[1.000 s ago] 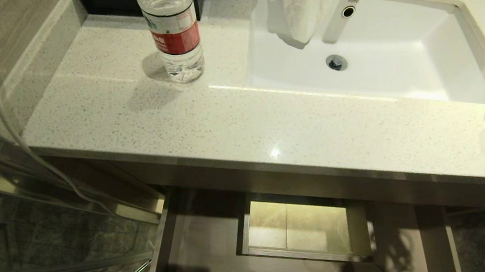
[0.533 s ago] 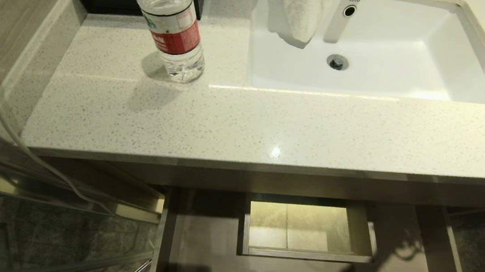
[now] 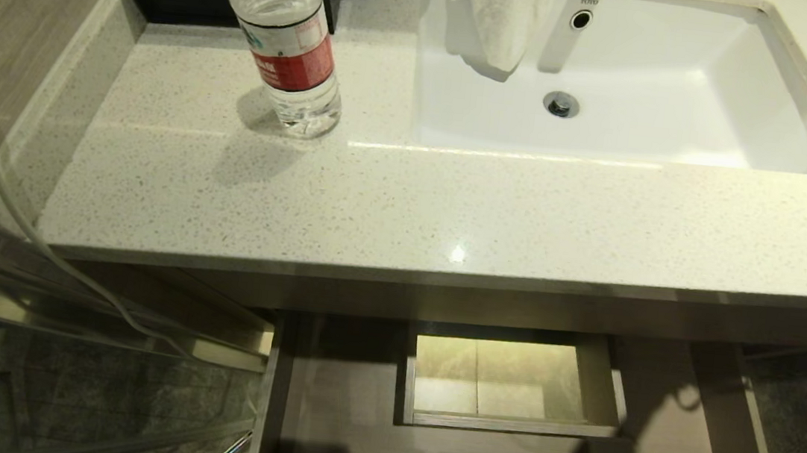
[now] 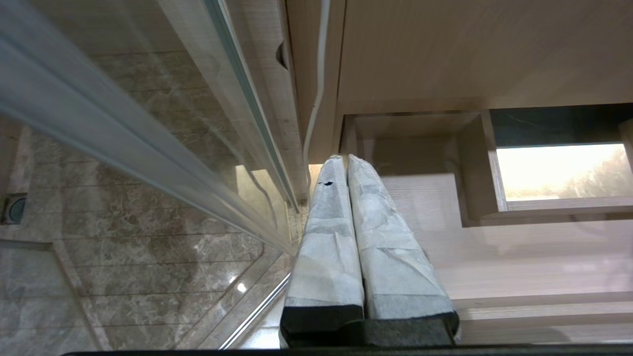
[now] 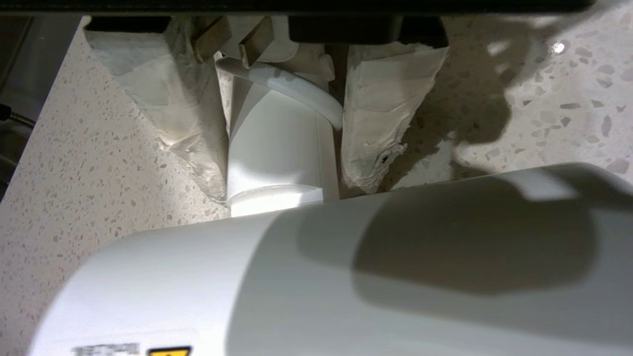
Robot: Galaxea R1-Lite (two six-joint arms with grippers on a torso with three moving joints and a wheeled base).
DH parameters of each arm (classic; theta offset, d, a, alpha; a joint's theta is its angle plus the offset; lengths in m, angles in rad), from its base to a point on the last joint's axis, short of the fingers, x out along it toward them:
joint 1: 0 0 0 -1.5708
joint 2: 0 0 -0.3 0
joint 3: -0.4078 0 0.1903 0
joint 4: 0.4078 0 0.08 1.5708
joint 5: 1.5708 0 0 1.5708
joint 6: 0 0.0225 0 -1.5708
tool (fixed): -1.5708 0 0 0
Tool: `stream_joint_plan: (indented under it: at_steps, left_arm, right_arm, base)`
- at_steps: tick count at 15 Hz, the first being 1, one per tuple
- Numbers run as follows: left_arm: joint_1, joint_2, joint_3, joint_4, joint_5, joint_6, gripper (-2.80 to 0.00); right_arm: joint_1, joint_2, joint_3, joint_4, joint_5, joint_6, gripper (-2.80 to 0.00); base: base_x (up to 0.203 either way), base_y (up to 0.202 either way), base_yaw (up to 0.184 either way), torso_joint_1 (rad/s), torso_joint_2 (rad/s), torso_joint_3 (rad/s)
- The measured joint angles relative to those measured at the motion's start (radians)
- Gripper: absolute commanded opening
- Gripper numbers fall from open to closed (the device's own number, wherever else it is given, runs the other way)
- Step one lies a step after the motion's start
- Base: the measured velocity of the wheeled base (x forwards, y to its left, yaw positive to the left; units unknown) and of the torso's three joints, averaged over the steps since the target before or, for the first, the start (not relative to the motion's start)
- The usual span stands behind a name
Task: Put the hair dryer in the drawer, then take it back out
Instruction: Place it on the countertop
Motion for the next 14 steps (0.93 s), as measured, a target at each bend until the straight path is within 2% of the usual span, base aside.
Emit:
stream_joint_plan:
  at_steps: [7,12,13,14]
  left_arm:
    - [0.000,0.000,0.000,0.000,0.000,0.000,-2.80]
    - [0.000,0.000,0.000,0.000,0.000,0.000,-2.80]
    - [0.000,0.000,0.000,0.000,0.000,0.000,-2.80]
    - [0.000,0.000,0.000,0.000,0.000,0.000,-2.80]
  right_arm:
    - [0.003,-0.001,0.000,-0.012,0.003,-0.032,0.00]
    - [-0.005,-0.147,0.157,-0.009,0.006,-0.035,0.00]
    - [-0.006,-0.187,0.198,-0.015,0.010,-0.035,-2.80]
    - [-0.006,-0.229,0.237,-0.025,0.015,-0.035,-2.80]
  base:
    - [0.000,0.000,0.000,0.000,0.00,0.000]
    - [0.000,0.000,0.000,0.000,0.00,0.000]
    - [0.000,0.000,0.000,0.000,0.00,0.000]
    - [0.000,0.000,0.000,0.000,0.00,0.000]
